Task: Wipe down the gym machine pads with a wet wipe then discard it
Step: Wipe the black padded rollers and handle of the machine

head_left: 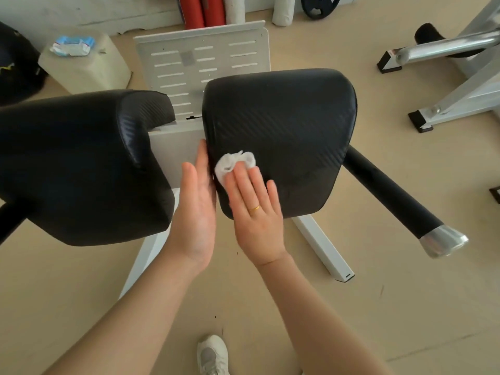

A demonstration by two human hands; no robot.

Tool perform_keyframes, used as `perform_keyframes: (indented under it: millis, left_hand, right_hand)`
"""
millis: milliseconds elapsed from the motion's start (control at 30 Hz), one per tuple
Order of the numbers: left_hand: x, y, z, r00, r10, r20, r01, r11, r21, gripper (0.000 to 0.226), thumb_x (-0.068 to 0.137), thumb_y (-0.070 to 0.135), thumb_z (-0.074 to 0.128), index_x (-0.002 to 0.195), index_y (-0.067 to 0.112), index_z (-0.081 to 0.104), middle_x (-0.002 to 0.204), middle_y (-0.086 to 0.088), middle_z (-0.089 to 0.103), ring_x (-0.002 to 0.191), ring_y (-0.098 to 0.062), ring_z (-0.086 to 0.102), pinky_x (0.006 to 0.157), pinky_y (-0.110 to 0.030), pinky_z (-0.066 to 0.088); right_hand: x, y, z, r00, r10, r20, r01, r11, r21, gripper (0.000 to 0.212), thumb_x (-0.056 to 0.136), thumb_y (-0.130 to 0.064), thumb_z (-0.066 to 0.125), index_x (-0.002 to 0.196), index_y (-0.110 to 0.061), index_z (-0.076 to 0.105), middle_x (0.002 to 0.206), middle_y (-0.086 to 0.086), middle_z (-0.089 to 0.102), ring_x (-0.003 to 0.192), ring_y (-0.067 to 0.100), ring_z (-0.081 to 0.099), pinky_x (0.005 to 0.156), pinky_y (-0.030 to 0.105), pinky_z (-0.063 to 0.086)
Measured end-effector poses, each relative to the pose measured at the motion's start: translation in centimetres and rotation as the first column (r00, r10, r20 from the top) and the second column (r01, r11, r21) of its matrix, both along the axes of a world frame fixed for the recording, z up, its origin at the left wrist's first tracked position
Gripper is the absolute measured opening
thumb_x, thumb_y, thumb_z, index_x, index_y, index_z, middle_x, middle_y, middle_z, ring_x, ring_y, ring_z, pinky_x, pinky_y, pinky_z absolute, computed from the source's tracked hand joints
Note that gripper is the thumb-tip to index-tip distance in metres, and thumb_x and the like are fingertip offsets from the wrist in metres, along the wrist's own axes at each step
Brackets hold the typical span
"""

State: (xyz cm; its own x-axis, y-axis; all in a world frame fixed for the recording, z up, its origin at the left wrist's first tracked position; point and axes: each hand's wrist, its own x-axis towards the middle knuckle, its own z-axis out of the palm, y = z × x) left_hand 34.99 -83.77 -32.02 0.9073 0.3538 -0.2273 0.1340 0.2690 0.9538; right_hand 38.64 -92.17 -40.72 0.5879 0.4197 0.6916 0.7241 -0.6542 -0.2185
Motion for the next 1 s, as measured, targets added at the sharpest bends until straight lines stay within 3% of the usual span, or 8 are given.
perform_keyframes:
  millis: [167, 333, 400, 467, 533, 667, 800, 1000]
  left_hand:
    - [0.1, -0.3, 0.3, 0.999, -0.016, 0.042, 0.016, 1.0, 0.011, 0.06, 0.093, 0.05, 0.004, 0.146, 0.026, 0.02, 0.148, 0.012, 0.034, 0.135, 0.001, 0.031, 0.113, -0.025, 0.025]
    - [0.2, -0.6, 0.3, 1.0, 0.021, -0.004, -0.021, 0.999, 0.038, 0.067, 0.085, 0.056, 0.01, 0.146, 0.03, 0.018, 0.149, 0.018, 0.029, 0.135, 0.004, 0.026, 0.115, -0.025, 0.019]
    - [0.2, -0.7, 0.3, 0.999, 0.038, -0.026, -0.037, 0.998, 0.045, 0.068, 0.084, 0.057, 0.01, 0.146, 0.032, 0.016, 0.15, 0.018, 0.026, 0.137, 0.004, 0.023, 0.116, -0.027, 0.016]
    - [0.2, -0.8, 0.4, 0.999, 0.042, -0.028, -0.041, 0.998, 0.049, 0.065, 0.086, 0.056, 0.008, 0.146, 0.032, 0.016, 0.151, 0.019, 0.025, 0.137, 0.003, 0.023, 0.114, -0.024, 0.017]
    - [0.1, -0.8, 0.4, 0.999, 0.037, -0.022, -0.036, 0.998, 0.049, 0.061, 0.09, 0.053, 0.005, 0.146, 0.032, 0.016, 0.15, 0.018, 0.026, 0.136, 0.003, 0.024, 0.112, -0.022, 0.019]
    - [-0.1, -0.6, 0.2, 1.0, 0.011, -0.002, -0.011, 0.999, 0.042, 0.061, 0.091, 0.052, 0.004, 0.147, 0.029, 0.016, 0.15, 0.016, 0.028, 0.136, 0.003, 0.026, 0.113, -0.025, 0.02]
    - [-0.2, -0.5, 0.0, 1.0, 0.0, 0.007, 0.0, 0.999, 0.041, 0.06, 0.092, 0.05, 0.004, 0.147, 0.029, 0.016, 0.15, 0.016, 0.029, 0.135, 0.004, 0.028, 0.11, -0.02, 0.024]
    - [-0.2, -0.4, 0.0, 1.0, -0.018, 0.01, 0.017, 0.999, 0.032, 0.06, 0.092, 0.051, 0.004, 0.146, 0.031, 0.017, 0.149, 0.017, 0.03, 0.134, 0.004, 0.029, 0.108, -0.018, 0.026]
  right_hand:
    - [2.1, -2.8, 1.7, 0.972, -0.079, 0.221, 0.074, 0.997, 0.03, 0.027, 0.092, -0.008, 0.051, 0.114, -0.022, 0.055, 0.123, -0.007, 0.047, 0.115, 0.022, 0.046, 0.107, 0.037, 0.026]
    - [4.5, -7.6, 1.9, 0.934, -0.301, 0.194, 0.294, 0.954, 0.068, 0.043, 0.08, 0.005, 0.059, 0.112, -0.023, 0.055, 0.098, -0.004, 0.04, 0.086, 0.017, 0.041, 0.08, 0.031, 0.034]
    - [4.5, -8.4, 2.4, 0.957, -0.278, 0.08, 0.275, 0.96, 0.047, 0.043, 0.079, 0.009, 0.055, 0.113, -0.017, 0.056, 0.094, -0.004, 0.038, 0.078, 0.015, 0.038, 0.07, 0.029, 0.032]
    - [4.3, -8.3, 2.2, 0.952, -0.245, -0.184, 0.27, 0.955, 0.126, 0.023, 0.088, -0.004, 0.051, 0.109, -0.007, 0.061, 0.09, -0.017, 0.044, 0.072, 0.006, 0.04, 0.064, 0.027, 0.038]
    - [3.6, -7.3, 2.7, 0.925, -0.171, -0.34, 0.254, 0.943, 0.217, 0.026, 0.094, -0.015, 0.045, 0.111, -0.003, 0.061, 0.092, -0.024, 0.048, 0.073, 0.001, 0.046, 0.066, 0.026, 0.041]
    - [2.1, -6.1, 3.0, 0.947, -0.053, -0.318, 0.134, 0.962, 0.24, 0.04, 0.087, -0.01, 0.049, 0.126, -0.013, 0.039, 0.107, 0.012, 0.052, 0.072, 0.02, 0.056, 0.061, 0.013, 0.038]
    - [2.0, -5.3, 3.3, 0.921, -0.191, -0.34, 0.289, 0.92, 0.266, 0.032, 0.089, -0.019, 0.05, 0.119, -0.02, 0.058, 0.102, -0.005, 0.044, 0.077, 0.012, 0.052, 0.061, 0.016, 0.036]
    - [1.0, -1.7, 3.5, 0.825, -0.283, -0.489, 0.505, 0.758, 0.413, 0.015, 0.086, -0.005, 0.057, 0.095, -0.011, 0.066, 0.081, 0.007, 0.059, 0.068, 0.011, 0.044, 0.057, 0.014, 0.028]
